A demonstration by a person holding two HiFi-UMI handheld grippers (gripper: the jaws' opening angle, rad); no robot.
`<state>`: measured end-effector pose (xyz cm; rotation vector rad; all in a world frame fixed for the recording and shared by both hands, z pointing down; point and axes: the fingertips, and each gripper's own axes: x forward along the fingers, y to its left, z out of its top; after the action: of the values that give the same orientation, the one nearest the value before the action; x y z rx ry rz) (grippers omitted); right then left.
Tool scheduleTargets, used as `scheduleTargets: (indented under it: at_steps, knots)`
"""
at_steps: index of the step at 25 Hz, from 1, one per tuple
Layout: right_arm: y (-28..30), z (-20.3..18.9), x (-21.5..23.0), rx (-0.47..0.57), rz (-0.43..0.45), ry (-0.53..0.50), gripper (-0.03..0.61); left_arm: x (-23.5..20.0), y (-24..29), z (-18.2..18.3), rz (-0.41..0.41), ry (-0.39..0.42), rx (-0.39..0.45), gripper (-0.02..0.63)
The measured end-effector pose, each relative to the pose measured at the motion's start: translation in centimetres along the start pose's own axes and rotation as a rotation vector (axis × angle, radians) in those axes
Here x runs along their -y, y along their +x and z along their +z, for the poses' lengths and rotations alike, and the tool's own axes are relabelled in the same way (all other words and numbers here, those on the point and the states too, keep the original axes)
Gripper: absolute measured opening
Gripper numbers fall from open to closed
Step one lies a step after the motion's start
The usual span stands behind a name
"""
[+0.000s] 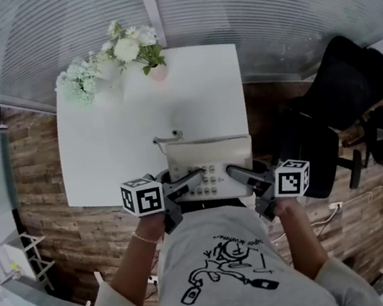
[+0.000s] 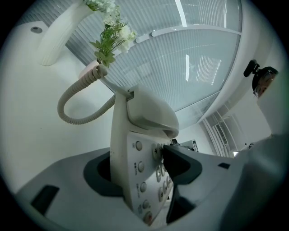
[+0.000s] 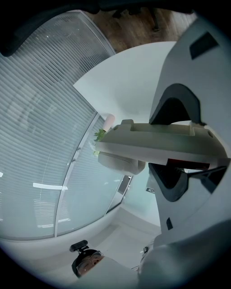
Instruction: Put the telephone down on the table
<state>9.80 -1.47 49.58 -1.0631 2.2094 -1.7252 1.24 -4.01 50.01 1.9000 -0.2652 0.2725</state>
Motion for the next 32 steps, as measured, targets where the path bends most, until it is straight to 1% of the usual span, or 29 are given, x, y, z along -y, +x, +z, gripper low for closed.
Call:
scheduleTargets:
  at_steps: [9,15,23,26,32]
  knots:
    - [1.5,-0.8,2.0,-0.015,-0.02,0.02,0.281,-2.8,0.3,-0.6,0.008,-0.026,-0.011,0.269]
    - [2.3,-1.1,3.5,-0.021,-0.033,0.023,0.281,-4.6,0.8,-1.1,0.015,-0.04,-0.002,0.276]
    - [3.1,-1.8,5.6,-0.029,-0.047,0.039,0.281,-6.9,1.7,-1.8,0.033,-0.044,-0.037,0.288]
    - [2.9,-2.6,7.3,-0.049,-0.08,0.051,0.28,-7.7,1.9,-2.0,0.051,-0.044,-0.038,0.295]
    - [4.0,-2.4,7.5,-0.042,-0.057,0.05,0.279,-9.1,2.3,-2.4,0.076,-0.043,-0.035,0.31]
